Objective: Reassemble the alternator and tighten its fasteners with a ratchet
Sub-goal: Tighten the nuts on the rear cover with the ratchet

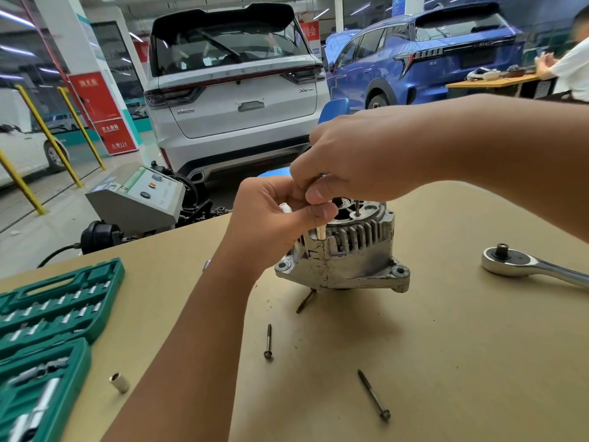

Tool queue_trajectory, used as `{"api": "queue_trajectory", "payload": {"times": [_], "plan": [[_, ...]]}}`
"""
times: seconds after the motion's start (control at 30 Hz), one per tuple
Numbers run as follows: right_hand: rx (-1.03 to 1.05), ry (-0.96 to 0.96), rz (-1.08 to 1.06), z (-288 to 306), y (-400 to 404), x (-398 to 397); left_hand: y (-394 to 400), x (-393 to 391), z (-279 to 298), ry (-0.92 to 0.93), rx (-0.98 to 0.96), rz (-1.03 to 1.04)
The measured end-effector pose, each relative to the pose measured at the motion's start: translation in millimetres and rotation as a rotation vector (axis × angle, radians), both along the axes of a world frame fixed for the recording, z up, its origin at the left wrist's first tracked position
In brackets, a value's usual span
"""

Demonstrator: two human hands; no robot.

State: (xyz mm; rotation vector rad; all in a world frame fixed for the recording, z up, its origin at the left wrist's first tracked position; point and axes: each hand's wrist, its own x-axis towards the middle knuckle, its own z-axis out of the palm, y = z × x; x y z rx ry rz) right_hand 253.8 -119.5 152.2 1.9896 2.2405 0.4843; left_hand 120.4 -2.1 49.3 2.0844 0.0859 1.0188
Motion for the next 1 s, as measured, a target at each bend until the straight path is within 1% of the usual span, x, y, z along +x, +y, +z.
{"api": "queue_trajectory", "payload": {"times": [0.1, 0.17, 0.2, 0.23, 0.3, 0.33, 0.37, 0.4, 0.47, 0.6, 0.8, 0.9, 1.0], "plan": [[0.029, -0.026, -0.032, -0.8, 0.0, -4.3, -2.0, 0.1, 0.7, 0.002, -0.006, 0.003], [0.027, 0.054, -0.054, 0.9, -0.3, -5.2, -1.6, -0.7, 1.5, 0.017, -0.019, 0.011], [0.025, 0.13, -0.062, 2.2, -1.4, -4.3, -0.9, -1.0, 1.7, 0.027, -0.03, 0.019], [0.033, 0.27, -0.068, 3.1, -2.6, -2.0, -0.4, -0.9, 1.7, 0.034, -0.037, 0.029], [0.035, 0.677, -0.086, 4.7, -6.2, 4.7, -0.9, -0.1, 1.8, 0.052, -0.042, 0.035], [0.005, 0.851, -0.108, 5.6, -8.4, 7.1, -1.3, 0.2, 2.2, 0.063, -0.039, 0.023], [-0.029, 0.949, -0.116, 5.7, -10.4, 8.8, -1.7, 0.1, 2.7, 0.074, -0.031, 0.006], [-0.045, 0.977, -0.117, 5.4, -12.2, 9.4, -1.5, -0.4, 3.3, 0.084, -0.023, -0.011], [-0.05, 0.957, -0.112, 4.8, -13.7, 9.4, 0.3, -1.6, 4.5, 0.105, -0.014, -0.026], [-0.035, 0.932, -0.097, 7.3, -14.8, 9.1, -1.5, -1.3, 5.2, 0.11, 0.01, 0.038], [-0.011, 0.816, -0.044, 11.6, -17.1, 7.8, -5.8, 0.9, 6.2, 0.098, -0.008, 0.058], [0.004, 0.721, -0.024, 15.9, -18.2, 8.4, -6.5, 2.9, 5.8, 0.091, -0.02, 0.062], [0.068, 0.559, -0.005, 17.8, -13.6, 10.1, -8.1, 4.2, 5.4, 0.09, -0.02, 0.077]]}}
